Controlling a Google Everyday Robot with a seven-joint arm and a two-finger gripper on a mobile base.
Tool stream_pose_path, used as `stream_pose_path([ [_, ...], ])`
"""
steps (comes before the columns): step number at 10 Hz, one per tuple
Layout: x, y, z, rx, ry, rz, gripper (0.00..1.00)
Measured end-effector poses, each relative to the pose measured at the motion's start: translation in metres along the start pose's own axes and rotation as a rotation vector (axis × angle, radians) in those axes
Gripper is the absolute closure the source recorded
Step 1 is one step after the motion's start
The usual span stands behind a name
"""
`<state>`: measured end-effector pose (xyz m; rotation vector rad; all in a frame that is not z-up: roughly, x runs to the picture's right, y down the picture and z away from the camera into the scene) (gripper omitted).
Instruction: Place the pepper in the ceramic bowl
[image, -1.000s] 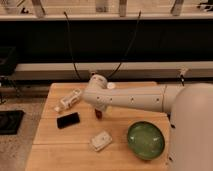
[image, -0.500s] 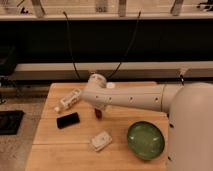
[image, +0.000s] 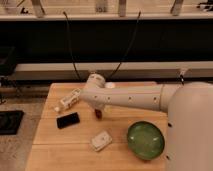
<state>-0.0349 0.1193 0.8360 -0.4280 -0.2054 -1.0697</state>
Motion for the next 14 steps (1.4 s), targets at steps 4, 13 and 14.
stream_pose_path([
  [4,0.002,-0.005,-0.007,0.012,-0.002,-0.039,0.20],
  [13,-0.001,-0.019,0.002,0.050,-0.004,-0.123,0.20],
  [14,0.000,-0.020,0.002,0.053,-0.002,-0.131,0.20],
])
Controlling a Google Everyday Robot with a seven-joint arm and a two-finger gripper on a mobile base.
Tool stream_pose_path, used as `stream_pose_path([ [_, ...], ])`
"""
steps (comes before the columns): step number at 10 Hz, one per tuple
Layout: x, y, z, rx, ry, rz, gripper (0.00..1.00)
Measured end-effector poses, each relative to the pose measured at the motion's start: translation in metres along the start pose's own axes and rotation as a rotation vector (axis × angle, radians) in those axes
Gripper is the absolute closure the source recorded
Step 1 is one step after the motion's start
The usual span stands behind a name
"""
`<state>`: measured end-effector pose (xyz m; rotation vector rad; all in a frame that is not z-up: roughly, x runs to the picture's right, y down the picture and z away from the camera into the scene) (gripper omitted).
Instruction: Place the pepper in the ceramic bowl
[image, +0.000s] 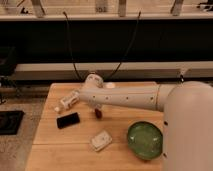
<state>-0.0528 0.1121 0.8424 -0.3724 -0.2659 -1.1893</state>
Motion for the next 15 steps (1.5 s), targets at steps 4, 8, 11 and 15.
stream_pose_path([
  [4,-0.002,-0.005,0.009,0.019,-0.005,-0.041,0.20],
  [8,-0.006,-0.013,0.016,0.037,-0.015,-0.092,0.20],
  [11,-0.009,-0.014,0.020,0.049,-0.019,-0.125,0.20],
  [15,-0.009,-0.010,0.026,0.059,-0.024,-0.156,0.20],
])
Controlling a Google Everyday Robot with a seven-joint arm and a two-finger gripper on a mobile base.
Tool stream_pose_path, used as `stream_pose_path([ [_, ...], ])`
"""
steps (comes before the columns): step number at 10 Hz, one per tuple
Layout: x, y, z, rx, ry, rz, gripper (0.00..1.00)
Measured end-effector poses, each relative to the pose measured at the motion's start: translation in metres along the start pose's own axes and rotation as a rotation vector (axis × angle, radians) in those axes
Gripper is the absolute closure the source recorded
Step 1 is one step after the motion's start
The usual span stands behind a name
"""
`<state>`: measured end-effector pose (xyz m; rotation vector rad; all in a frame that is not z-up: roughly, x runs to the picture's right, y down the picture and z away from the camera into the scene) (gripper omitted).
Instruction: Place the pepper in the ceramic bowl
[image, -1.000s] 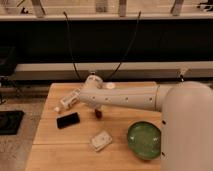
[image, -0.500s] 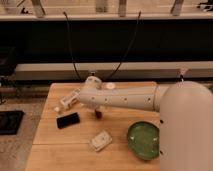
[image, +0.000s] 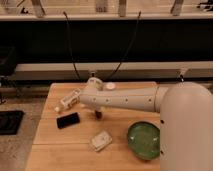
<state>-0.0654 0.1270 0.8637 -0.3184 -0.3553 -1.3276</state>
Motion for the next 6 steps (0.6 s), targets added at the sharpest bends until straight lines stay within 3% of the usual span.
stream_pose_path([
  [6,-0.0004,0.0024,0.0101,0.001,-0.008,-0.050,0.20],
])
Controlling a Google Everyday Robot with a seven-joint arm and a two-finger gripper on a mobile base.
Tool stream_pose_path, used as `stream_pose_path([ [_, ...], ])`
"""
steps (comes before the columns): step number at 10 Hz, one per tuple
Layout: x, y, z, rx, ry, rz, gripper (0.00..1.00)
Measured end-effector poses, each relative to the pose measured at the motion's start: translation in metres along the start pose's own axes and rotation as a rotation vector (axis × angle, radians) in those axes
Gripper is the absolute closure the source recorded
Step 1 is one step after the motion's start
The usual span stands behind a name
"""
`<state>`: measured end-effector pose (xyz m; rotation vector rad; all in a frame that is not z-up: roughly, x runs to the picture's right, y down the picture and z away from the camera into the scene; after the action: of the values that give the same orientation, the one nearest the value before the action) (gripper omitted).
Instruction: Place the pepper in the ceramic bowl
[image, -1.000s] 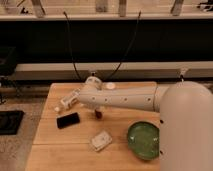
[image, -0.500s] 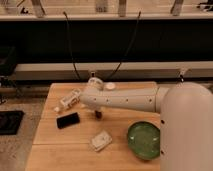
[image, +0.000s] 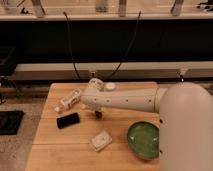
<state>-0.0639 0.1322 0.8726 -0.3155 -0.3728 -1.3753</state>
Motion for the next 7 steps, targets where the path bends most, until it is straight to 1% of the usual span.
stream_pose_path([
  [4,-0.001,0.002,0.009,-0.004,-0.012,-0.034,0.20],
  [7,0.001,0.005,0.013,-0.008,-0.013,-0.046,0.20],
])
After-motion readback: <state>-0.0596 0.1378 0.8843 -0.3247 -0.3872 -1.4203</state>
